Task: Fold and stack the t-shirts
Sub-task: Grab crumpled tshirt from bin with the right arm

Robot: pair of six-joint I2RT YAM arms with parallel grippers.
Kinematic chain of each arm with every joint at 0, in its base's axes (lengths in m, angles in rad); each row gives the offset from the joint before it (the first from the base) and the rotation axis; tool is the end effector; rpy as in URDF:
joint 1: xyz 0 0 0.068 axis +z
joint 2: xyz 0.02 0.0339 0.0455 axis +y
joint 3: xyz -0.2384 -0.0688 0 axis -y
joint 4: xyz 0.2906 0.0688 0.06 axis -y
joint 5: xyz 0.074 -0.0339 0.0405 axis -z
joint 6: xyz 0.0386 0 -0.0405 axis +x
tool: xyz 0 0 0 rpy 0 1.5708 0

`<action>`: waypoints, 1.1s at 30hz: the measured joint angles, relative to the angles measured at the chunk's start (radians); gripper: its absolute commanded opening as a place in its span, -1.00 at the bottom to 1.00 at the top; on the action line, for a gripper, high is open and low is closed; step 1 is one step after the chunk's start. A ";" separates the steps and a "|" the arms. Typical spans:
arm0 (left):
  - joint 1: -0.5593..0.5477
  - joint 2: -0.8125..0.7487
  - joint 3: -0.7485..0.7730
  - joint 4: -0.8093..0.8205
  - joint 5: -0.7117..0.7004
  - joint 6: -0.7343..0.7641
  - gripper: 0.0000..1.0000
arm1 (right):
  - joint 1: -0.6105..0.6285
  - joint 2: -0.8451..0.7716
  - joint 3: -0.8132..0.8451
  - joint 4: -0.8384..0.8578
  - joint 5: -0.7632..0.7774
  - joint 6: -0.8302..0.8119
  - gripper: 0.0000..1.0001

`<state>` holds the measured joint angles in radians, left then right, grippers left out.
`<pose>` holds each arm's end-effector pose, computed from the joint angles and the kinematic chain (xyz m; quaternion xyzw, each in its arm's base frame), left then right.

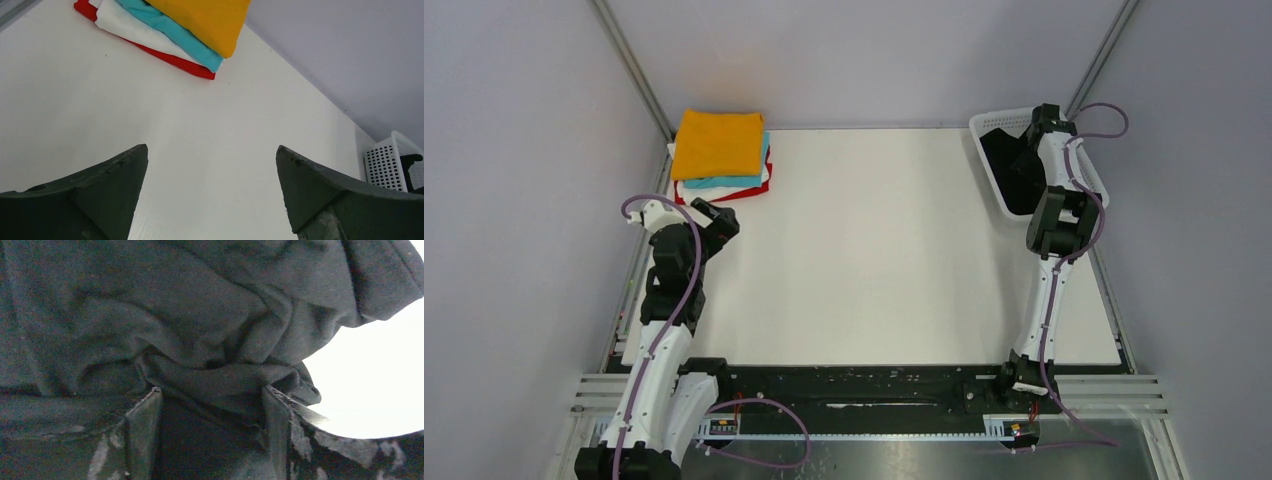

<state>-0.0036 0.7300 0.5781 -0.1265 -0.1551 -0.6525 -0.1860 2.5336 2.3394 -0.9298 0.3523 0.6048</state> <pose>0.2465 0.0051 0.2570 -0.2980 0.7396 -0.1349 0.5883 0.5479 -0.1167 0.1531 0.4056 0.8710 -0.1218 0.2489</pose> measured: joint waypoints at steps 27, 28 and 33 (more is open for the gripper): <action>0.000 -0.086 0.000 -0.036 0.030 0.000 0.98 | 0.006 -0.572 -0.239 0.309 -0.366 -0.256 -1.00; 0.000 -0.090 0.000 -0.038 0.037 -0.001 0.98 | 0.008 -0.622 -0.249 0.323 -0.392 -0.257 -1.00; 0.000 -0.114 0.000 -0.038 0.077 -0.006 0.98 | 0.056 -0.835 -0.237 0.378 -0.558 -0.258 -1.00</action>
<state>-0.0036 0.6159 0.5781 -0.1646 -0.0780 -0.6582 -0.1303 1.6981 2.1029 -0.5514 -0.2062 0.3466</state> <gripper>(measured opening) 0.992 0.110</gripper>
